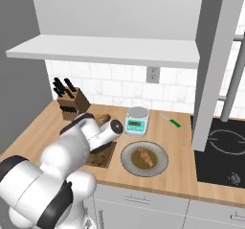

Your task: From the different types of pastries on the counter, select a croissant and place it on the cutting board. Then retrieve a jar of jam from the cabinet and place it alongside the croissant on the cutting board.

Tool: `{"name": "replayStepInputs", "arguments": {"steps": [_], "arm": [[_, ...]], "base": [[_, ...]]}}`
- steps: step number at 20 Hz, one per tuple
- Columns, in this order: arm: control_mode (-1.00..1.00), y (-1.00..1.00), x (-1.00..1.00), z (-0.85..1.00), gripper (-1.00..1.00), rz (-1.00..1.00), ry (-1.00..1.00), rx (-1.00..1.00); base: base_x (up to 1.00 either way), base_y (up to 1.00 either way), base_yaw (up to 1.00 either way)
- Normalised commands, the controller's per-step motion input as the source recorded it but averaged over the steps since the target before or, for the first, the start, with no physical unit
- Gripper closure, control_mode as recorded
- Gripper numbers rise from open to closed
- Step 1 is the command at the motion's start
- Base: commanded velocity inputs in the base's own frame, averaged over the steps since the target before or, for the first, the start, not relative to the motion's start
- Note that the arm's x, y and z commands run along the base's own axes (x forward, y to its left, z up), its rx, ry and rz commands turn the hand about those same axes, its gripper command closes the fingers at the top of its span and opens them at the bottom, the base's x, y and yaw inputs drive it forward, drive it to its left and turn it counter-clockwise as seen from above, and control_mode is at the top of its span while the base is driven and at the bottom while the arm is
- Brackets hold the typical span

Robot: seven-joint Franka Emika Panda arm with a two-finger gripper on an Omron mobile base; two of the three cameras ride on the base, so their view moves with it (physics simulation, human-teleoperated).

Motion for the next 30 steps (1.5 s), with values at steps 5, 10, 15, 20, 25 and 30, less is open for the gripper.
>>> {"name": "replayStepInputs", "arguments": {"steps": [5,10,15,20,25,30], "arm": [[-1.0,0.0,0.0,-0.14,1.0,0.0,0.0,0.0],[-1.0,0.0,-0.04,0.0,-1.0,0.0,0.0,0.0],[-1.0,0.0,-0.48,0.0,-1.0,0.02,-0.01,0.0],[-1.0,0.09,-0.85,0.0,-1.0,0.02,-0.05,0.0],[-1.0,0.32,-0.9,0.71,-1.0,0.01,-0.62,-0.12],[-1.0,0.19,-0.28,0.83,-1.0,-0.3,-0.49,-0.28]], "base": [[0.0,0.0,0.0],[0.0,0.0,0.0],[0.0,0.0,0.0],[0.0,0.0,0.0],[0.0,0.0,0.0],[0.0,0.0,0.0]]}}
